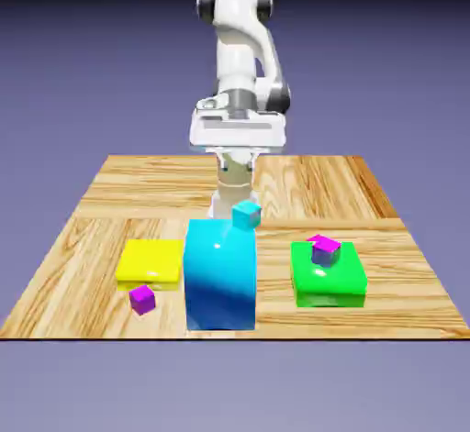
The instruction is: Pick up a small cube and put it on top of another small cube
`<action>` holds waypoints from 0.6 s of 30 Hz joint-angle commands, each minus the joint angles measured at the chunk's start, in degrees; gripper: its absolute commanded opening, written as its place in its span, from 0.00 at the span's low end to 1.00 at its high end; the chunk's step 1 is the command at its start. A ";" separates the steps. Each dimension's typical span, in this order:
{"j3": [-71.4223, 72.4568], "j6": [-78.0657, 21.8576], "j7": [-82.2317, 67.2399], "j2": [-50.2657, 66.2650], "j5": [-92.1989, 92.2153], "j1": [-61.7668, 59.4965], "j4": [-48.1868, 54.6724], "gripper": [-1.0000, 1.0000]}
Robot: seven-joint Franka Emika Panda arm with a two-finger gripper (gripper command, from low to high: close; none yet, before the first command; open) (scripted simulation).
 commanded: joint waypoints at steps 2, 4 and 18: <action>-2.13 -4.57 -0.25 4.16 2.02 -0.14 3.65 0.50; -4.26 -9.14 -0.51 8.31 4.03 -0.28 7.29 0.50; -19.18 -41.13 -2.28 37.38 18.15 -1.25 32.81 0.50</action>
